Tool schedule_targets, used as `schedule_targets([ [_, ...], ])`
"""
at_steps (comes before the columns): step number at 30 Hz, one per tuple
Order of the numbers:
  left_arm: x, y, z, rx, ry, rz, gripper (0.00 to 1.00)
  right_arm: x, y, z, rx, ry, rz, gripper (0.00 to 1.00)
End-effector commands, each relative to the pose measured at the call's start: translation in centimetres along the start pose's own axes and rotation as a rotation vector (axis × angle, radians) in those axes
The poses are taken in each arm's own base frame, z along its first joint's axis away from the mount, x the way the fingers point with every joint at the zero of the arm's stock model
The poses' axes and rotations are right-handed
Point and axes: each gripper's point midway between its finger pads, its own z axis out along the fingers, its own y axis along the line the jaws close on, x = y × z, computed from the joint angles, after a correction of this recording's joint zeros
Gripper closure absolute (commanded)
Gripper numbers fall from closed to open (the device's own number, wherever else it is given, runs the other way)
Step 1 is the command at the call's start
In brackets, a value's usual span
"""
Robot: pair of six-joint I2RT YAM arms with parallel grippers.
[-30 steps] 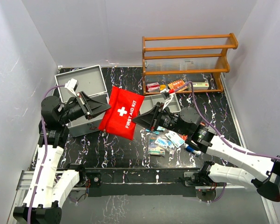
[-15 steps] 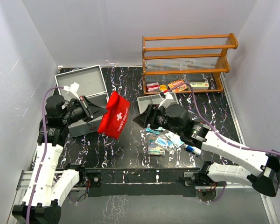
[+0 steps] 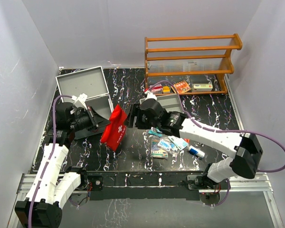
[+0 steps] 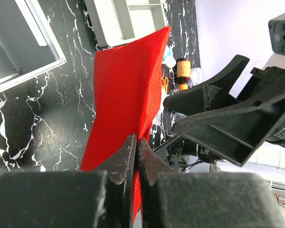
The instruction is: Organize the medicine kit
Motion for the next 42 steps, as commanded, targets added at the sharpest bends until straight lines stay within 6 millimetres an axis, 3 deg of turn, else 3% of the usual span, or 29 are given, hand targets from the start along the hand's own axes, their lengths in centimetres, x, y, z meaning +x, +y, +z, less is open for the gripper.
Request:
schedule_targets([
  [1, 0.4, 0.2, 0.1, 0.013, -0.001, 0.03, 1.0, -1.2, 4.0, 0.6, -0.071, -0.027, 0.045, 0.35],
  [9, 2.0, 2.0, 0.9, -0.016, 0.034, 0.009, 1.0, -0.3, 2.9, 4.3, 0.062, -0.019, 0.052, 0.34],
  [14, 2.9, 2.9, 1.1, -0.038, 0.05, 0.008, 1.0, 1.3, 0.2, 6.1, 0.211, 0.016, 0.042, 0.37],
  [19, 3.2, 3.3, 1.0, -0.056, 0.051, 0.017, 1.0, 2.5, -1.5, 6.3, 0.285, 0.034, 0.041, 0.42],
  [24, 3.6, 3.9, 1.1, -0.069, 0.059, 0.015, 1.0, 3.1, -2.4, 6.2, 0.309, 0.048, 0.043, 0.56],
  [29, 5.2, 5.0, 1.8, -0.076, 0.108, -0.032, 0.99, 4.2, -1.4, 8.4, 0.26, 0.111, -0.026, 0.8],
  [34, 5.9, 6.1, 2.5, -0.126, 0.158, -0.078, 0.82, 5.3, -1.8, 9.8, 0.27, 0.146, -0.047, 1.0],
  [37, 6.8, 6.7, 2.8, -0.159, 0.203, -0.11, 0.63, 5.4, -1.8, 10.0, 0.262, 0.145, -0.056, 1.0],
  [39, 7.4, 7.1, 2.9, -0.198, 0.223, -0.111, 0.57, 5.4, -1.9, 9.9, 0.262, 0.14, -0.059, 1.0],
  [42, 7.9, 7.5, 3.2, -0.246, 0.244, -0.097, 0.55, 5.3, -1.8, 9.9, 0.258, 0.137, -0.06, 1.0],
])
